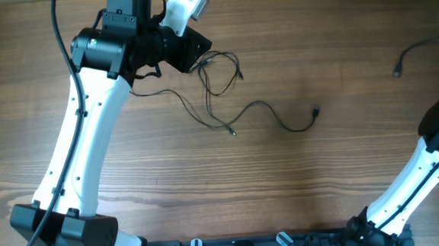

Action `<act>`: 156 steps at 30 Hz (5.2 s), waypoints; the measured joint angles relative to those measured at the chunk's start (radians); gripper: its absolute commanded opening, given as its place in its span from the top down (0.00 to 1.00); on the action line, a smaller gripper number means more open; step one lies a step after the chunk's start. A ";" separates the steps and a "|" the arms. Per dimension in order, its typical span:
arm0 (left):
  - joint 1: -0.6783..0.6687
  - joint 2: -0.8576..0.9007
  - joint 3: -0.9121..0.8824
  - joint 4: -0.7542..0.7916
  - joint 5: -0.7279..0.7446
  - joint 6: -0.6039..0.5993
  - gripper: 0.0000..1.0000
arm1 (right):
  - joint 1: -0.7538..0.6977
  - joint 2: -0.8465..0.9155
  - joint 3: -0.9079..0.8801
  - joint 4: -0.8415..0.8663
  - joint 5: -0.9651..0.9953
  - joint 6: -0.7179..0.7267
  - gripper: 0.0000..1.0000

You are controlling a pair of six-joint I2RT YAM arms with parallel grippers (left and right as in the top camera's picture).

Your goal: Untangle cables

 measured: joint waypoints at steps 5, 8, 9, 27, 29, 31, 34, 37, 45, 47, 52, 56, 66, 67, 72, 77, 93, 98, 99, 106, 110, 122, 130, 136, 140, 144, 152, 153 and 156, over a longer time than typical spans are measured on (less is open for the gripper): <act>0.000 -0.001 0.000 0.000 0.000 0.000 0.73 | 0.010 0.016 0.000 -0.023 -0.005 0.001 0.95; 0.000 -0.001 0.000 0.000 0.000 0.000 0.73 | 0.018 0.016 0.000 -0.034 -0.011 0.001 0.60; 0.000 -0.001 0.000 0.000 0.000 0.000 0.73 | 0.020 0.016 0.000 -0.042 -0.017 0.000 0.35; -0.018 -0.001 0.000 0.000 0.000 0.000 0.73 | 0.082 0.011 0.000 -0.102 -0.080 0.028 0.00; -0.018 -0.001 0.000 0.000 0.000 0.000 0.72 | 0.111 -0.006 0.000 -0.120 -0.095 0.032 0.01; -0.018 -0.001 0.000 0.000 0.000 0.000 0.69 | 0.142 -0.038 0.000 -0.161 -0.119 0.045 0.01; -0.018 -0.001 0.000 0.000 -0.001 0.001 0.64 | 0.191 -0.113 0.000 -0.241 -0.167 0.079 0.01; -0.018 -0.001 0.000 0.001 -0.014 0.000 0.65 | 0.245 -0.211 0.000 -0.384 -0.222 0.117 0.00; -0.018 -0.001 0.000 0.000 -0.127 0.000 0.65 | 0.346 -0.337 0.003 -0.774 -0.309 0.194 0.01; -0.018 -0.001 0.000 0.000 -0.170 0.000 0.65 | 0.363 -0.349 0.003 -0.842 -0.352 0.203 0.01; -0.013 -0.001 0.000 0.000 -0.285 0.000 0.64 | 0.409 -0.379 0.003 -0.992 -0.483 0.212 0.01; 0.020 -0.001 0.000 0.000 -0.327 0.000 0.64 | 0.459 -0.391 0.003 -1.049 -0.566 0.203 0.02; 0.228 -0.001 0.000 0.000 -0.356 -0.012 0.63 | 0.714 -0.391 0.003 -1.040 -0.637 0.185 0.07; 0.243 -0.001 0.000 0.000 -0.356 -0.016 0.62 | 0.742 -0.391 0.003 -1.034 -0.639 0.190 0.06; 0.277 -0.001 0.000 0.000 -0.355 -0.020 0.57 | 0.838 -0.391 0.003 -1.019 -0.641 0.209 0.06; 0.277 -0.001 0.000 0.001 -0.351 -0.031 0.56 | 0.933 -0.388 0.003 -1.006 -0.641 0.217 0.06; 0.277 -0.001 0.000 0.004 -0.351 -0.034 0.55 | 1.129 -0.143 0.002 -0.853 -0.595 0.352 0.16; 0.277 -0.001 0.000 0.004 -0.351 -0.034 0.54 | 1.130 -0.067 0.002 -0.769 -0.601 0.341 0.14; 0.277 -0.001 0.000 0.004 -0.351 -0.035 0.54 | 1.130 -0.056 0.002 -0.747 -0.603 0.332 0.12; 0.277 -0.001 0.000 0.004 -0.351 -0.035 0.54 | 1.130 0.016 0.002 -0.535 -0.646 0.304 0.10; 0.277 -0.001 0.000 0.004 -0.351 -0.035 0.54 | 1.130 0.080 0.002 -0.441 -0.692 0.312 0.12; 0.277 -0.001 0.000 0.000 -0.351 -0.038 0.55 | 1.128 0.178 0.000 -0.203 -0.783 0.385 0.20; 0.277 -0.001 0.000 0.000 -0.351 -0.038 0.55 | 1.094 0.178 0.000 -0.179 -0.795 0.430 0.40; 0.277 -0.001 0.000 0.000 -0.351 -0.038 0.55 | 1.073 0.178 0.000 -0.177 -0.795 0.438 0.43; 0.277 -0.001 0.000 0.000 -0.351 -0.038 0.55 | 1.074 0.178 0.000 -0.170 -0.795 0.452 0.41; 0.277 -0.001 0.000 0.000 -0.351 -0.038 0.55 | 1.075 0.179 0.000 -0.154 -0.797 0.473 0.39; 0.277 -0.001 0.000 0.000 -0.351 -0.038 0.55 | 1.075 0.186 0.000 -0.131 -0.798 0.508 0.43; 0.277 -0.001 0.000 0.000 -0.351 -0.038 0.56 | 1.075 0.187 0.000 -0.131 -0.798 0.512 0.44; 0.277 -0.001 0.000 0.000 -0.351 -0.038 0.55 | 1.077 0.193 0.000 -0.126 -0.798 0.515 0.45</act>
